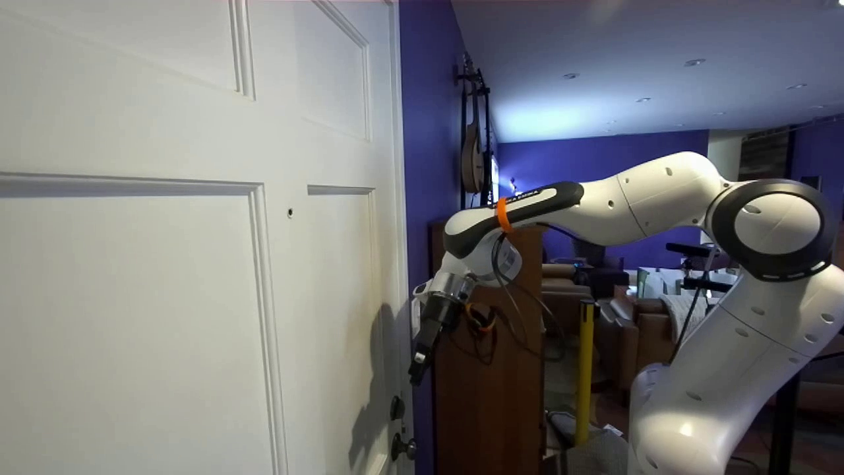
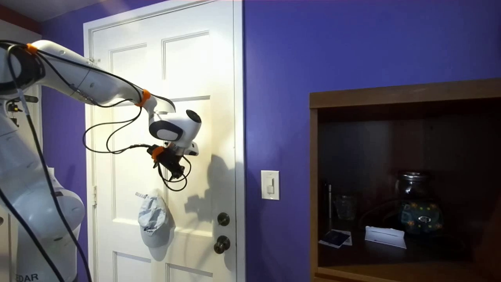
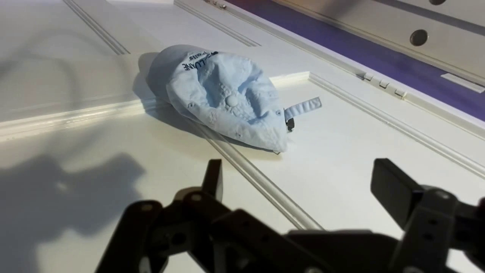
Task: Hang the snapback on the door
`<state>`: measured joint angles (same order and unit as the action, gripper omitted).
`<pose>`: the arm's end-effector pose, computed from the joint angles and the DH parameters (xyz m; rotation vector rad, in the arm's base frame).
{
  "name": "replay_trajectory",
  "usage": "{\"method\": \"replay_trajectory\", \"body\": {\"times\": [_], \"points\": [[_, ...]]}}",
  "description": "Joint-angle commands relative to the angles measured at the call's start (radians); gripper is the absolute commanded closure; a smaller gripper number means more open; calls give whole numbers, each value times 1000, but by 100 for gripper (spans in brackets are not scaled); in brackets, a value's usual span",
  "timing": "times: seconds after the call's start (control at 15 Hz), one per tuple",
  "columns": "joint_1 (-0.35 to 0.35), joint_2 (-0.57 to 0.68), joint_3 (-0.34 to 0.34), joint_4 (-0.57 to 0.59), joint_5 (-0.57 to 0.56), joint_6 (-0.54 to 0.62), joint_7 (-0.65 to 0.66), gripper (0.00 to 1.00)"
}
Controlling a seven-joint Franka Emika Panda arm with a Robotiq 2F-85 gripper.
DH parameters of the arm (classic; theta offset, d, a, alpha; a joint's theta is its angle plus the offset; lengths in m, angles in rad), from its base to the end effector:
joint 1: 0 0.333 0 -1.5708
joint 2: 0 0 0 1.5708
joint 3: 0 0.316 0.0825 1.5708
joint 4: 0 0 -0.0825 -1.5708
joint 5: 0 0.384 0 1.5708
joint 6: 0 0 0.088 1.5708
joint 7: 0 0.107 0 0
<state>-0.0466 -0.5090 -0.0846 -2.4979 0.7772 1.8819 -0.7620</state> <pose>0.3903 -0.0001 0.4740 -2.3518 -0.4164 -0.2870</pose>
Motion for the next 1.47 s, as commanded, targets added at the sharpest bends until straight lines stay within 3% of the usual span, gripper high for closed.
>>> {"method": "replay_trajectory", "body": {"times": [0.0, 0.4, 0.73, 1.13, 1.4], "points": [[-21, -49, -54, 76, -124, -171, 98, 0], [-51, -76, -139, 211, -249, -327, 132, 0], [-59, -79, -191, 321, -297, -385, 135, 0], [-59, -84, -243, 438, -278, -465, 137, 0], [-53, -73, -240, 407, -273, -427, 108, 0]]}}
